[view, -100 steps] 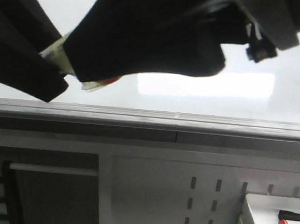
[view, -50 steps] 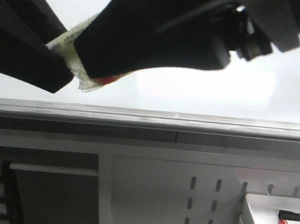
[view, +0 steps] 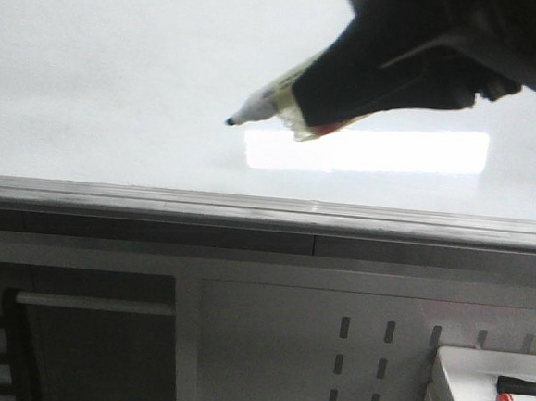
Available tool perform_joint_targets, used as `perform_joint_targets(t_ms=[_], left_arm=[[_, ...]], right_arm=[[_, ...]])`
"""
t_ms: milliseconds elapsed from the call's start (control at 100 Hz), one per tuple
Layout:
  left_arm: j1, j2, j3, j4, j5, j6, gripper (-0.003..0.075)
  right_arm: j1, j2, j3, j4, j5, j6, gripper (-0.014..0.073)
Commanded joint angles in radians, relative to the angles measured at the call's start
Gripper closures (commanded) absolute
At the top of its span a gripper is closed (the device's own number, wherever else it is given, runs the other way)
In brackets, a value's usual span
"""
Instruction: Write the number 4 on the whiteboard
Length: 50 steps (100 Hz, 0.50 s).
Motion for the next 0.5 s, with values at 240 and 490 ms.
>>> perform_joint_targets(t_ms=[240,490], left_arm=[[0.096,-0.318,0.21,-0.038,-0.307,-0.273,0.0707],[0.107,-0.375,0.26,-0.106,-0.342,-0.273,0.0731]], right_arm=[[-0.204,0.082,-0.225,-0.005,0.023,-0.005,0.0653],[-0.259,0.164,-0.303,-0.005,0.038,-0.005,0.0636]])
